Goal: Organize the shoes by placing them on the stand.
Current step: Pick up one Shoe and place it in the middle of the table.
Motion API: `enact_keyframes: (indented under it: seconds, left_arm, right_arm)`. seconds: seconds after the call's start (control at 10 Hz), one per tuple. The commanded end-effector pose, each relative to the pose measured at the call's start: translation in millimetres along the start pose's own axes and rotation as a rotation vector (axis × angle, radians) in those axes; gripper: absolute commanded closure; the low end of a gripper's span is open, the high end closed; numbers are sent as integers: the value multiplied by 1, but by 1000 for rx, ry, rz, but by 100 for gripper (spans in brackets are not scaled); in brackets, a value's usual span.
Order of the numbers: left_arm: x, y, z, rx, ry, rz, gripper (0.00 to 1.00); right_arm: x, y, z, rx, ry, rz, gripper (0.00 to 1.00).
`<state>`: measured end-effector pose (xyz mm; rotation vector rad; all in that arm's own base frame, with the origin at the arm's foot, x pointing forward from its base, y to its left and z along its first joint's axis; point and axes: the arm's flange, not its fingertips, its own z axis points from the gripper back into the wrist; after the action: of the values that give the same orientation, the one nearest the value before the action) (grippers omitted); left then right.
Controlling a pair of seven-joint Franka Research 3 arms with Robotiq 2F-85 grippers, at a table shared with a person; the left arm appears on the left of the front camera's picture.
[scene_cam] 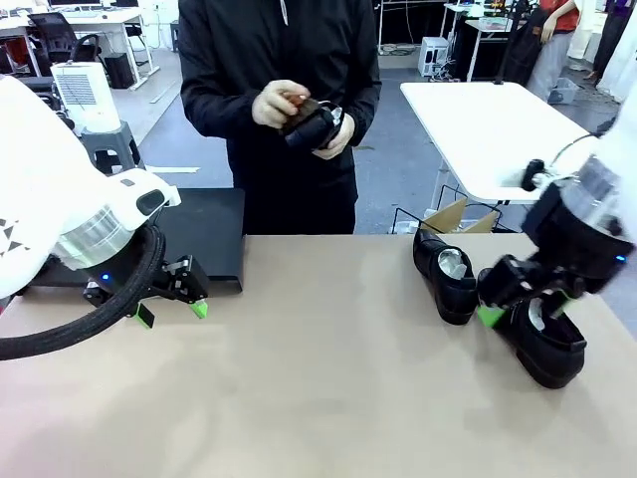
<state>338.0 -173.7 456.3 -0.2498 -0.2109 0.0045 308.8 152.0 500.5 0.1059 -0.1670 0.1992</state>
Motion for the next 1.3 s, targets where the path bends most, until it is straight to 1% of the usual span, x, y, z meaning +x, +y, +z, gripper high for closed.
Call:
enact_keyframes:
  seconds: [0.0, 0.1, 0.2, 0.4, 0.5, 0.6, 0.7, 0.9, 1.0, 1.1, 1.2]
  left_arm:
    - [1, 2, 0, -1, 0, -4, 15]
    - [1, 2, 0, -1, 0, -4, 15]
    - [1, 2, 0, -1, 0, -4, 15]
    - [1, 2, 0, -1, 0, -4, 15]
    - [1, 2, 0, -1, 0, -4, 15]
    - [1, 2, 0, -1, 0, -4, 15]
    - [1, 2, 0, -1, 0, -4, 15]
    - [1, 2, 0, -1, 0, -4, 15]
    - [1, 2, 0, -1, 0, -4, 15]
    - [1, 2, 0, -1, 0, -4, 15]
    - [1, 2, 0, -1, 0, -4, 15]
  right_arm:
    - [49, 7, -17, -17, 8, 76, 0]
    - [69, 9, -30, 0, 40, 48, 0]
    - [20, 7, -9, -4, -3, 30, 0]
    - [20, 7, -9, -4, -3, 30, 0]
    - [43, 9, -24, 5, 19, 33, 0]
    - [32, 12, -19, -39, -12, 50, 0]
    - [45, 10, -26, -76, -12, 3, 0]
    - [101, -2, -55, -46, 30, -29, 0]
    - [129, -6, -74, -32, 18, -58, 0]
    - [149, -9, -90, -13, 12, -44, 0]
    - [161, -4, -100, -27, -4, -39, 0]
